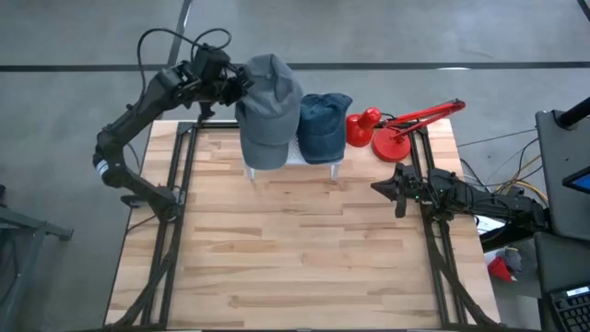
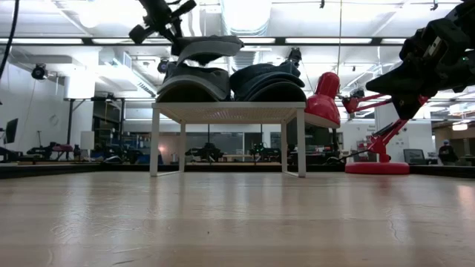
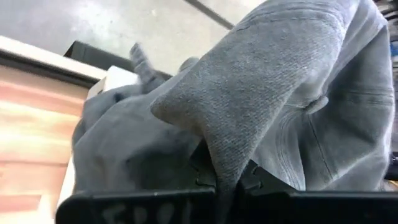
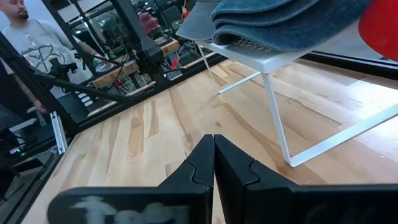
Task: Pick & Place hat
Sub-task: Stack the gray cap on top of the gray cap on the shelf
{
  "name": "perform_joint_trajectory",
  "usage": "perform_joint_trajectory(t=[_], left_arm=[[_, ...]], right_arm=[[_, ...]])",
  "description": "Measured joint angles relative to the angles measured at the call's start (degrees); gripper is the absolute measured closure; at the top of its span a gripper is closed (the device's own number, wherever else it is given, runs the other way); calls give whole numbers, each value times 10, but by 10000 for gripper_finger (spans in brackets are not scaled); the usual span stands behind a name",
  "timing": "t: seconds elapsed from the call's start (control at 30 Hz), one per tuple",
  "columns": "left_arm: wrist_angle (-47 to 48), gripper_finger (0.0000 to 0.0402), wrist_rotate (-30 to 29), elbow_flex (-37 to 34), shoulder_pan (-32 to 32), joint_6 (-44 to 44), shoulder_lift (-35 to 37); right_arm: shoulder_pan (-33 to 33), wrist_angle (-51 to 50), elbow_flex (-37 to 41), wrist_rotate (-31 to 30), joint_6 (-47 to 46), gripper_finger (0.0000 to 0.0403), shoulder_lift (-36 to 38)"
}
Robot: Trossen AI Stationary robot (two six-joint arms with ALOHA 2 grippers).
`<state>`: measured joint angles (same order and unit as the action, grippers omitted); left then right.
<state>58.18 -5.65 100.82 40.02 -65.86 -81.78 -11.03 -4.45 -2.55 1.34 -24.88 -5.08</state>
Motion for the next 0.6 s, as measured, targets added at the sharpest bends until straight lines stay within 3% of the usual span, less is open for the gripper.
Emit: perform_joint_trajectory(t=[0.13, 0.33, 0.6], left_arm=[[37, 401, 1, 53, 2, 16, -4], [213, 401, -10, 111, -2, -9, -8], [214, 401, -14, 95, -10, -17, -13]], right_arm=[[0, 0, 0, 0, 0, 394, 0], [0, 0, 0, 0, 0, 394, 0], [0, 0, 0, 0, 71, 394, 0]])
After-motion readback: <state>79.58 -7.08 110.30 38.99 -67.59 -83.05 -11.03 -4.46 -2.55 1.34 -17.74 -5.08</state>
